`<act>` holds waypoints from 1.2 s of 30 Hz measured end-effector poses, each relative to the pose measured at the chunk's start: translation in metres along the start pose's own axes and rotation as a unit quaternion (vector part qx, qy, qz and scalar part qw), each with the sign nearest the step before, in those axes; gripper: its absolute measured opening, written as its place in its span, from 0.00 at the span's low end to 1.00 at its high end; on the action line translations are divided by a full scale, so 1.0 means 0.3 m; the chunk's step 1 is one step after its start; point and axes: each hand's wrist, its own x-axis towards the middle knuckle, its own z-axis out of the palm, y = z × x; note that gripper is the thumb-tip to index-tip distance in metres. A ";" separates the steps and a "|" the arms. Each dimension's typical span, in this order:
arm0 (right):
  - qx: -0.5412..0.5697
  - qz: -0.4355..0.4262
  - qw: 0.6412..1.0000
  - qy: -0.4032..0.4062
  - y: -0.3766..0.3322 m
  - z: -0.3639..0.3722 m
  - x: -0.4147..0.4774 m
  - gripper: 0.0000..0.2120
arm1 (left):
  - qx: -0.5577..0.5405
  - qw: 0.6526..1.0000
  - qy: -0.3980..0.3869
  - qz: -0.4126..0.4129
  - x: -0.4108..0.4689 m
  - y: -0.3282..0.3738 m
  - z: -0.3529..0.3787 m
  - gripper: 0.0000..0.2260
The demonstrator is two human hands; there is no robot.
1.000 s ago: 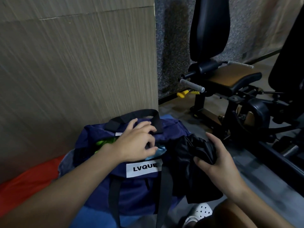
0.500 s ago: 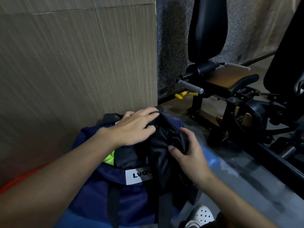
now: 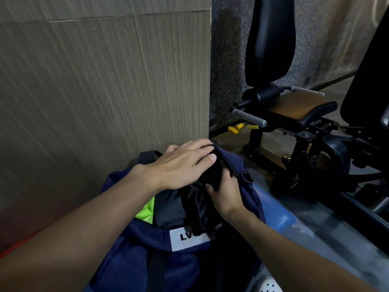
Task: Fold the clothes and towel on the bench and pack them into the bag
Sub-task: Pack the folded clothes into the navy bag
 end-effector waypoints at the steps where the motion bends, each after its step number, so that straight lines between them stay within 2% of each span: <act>1: -0.025 -0.010 1.000 -0.004 0.003 -0.001 -0.003 0.30 | 0.005 1.000 -0.006 0.000 -0.002 -0.006 0.004 0.29; 4: -0.110 -0.108 0.988 0.001 0.005 -0.004 -0.030 0.35 | 0.033 0.999 -0.018 -0.001 -0.016 -0.025 0.016 0.26; 6: -0.175 -0.196 0.965 0.024 0.020 -0.002 -0.059 0.35 | 0.060 0.998 -0.021 0.001 -0.030 -0.037 0.024 0.26; 9: -0.216 -0.313 0.924 0.027 0.030 -0.012 -0.113 0.26 | 0.075 0.997 -0.018 0.005 -0.047 -0.056 0.032 0.28; 11: -0.229 -0.349 0.908 -0.020 0.031 -0.017 -0.139 0.23 | 0.074 0.997 -0.018 0.005 -0.058 -0.064 0.032 0.33; 14: -0.276 -0.292 0.908 -0.121 0.037 -0.014 -0.130 0.33 | 0.076 0.997 -0.019 0.002 -0.068 -0.069 0.029 0.34; 18: -0.297 -0.200 0.916 -0.181 0.051 0.010 -0.080 0.40 | 0.067 0.998 -0.014 -0.009 -0.069 -0.062 0.014 0.32; 21: -0.293 -0.137 0.928 -0.187 0.032 0.027 -0.043 0.39 | 0.056 0.998 -0.013 -0.010 -0.065 -0.058 0.006 0.29; 23: -0.296 -0.099 0.936 -0.161 0.017 0.044 -0.027 0.36 | 0.062 0.998 -0.018 -0.004 -0.066 -0.057 0.004 0.27; 25: -0.342 -0.145 0.925 -0.079 0.001 0.060 -0.032 0.33 | 0.061 0.998 -0.018 -0.005 -0.067 -0.063 0.001 0.26; 27: -0.348 -0.244 0.905 -0.009 -0.007 0.069 -0.041 0.30 | 0.056 0.998 -0.013 -0.005 -0.065 -0.073 -0.002 0.26; 29: -0.306 -0.311 0.900 -0.019 -0.003 0.077 -0.034 0.28 | 0.051 0.999 -0.013 -0.004 -0.063 -0.077 -0.003 0.26; 30: -0.285 -0.300 0.909 -0.044 0.001 0.079 -0.026 0.29 | 0.049 0.999 -0.015 -0.003 -0.063 -0.077 -0.004 0.26; 34: -0.225 -0.136 0.953 -0.153 0.039 0.093 0.041 0.31 | 0.040 0.999 -0.018 -0.004 -0.065 -0.078 0.005 0.27; 36: -0.181 -0.076 0.966 -0.171 0.047 0.094 0.077 0.32 | 0.036 0.999 -0.018 0.002 -0.066 -0.078 0.007 0.30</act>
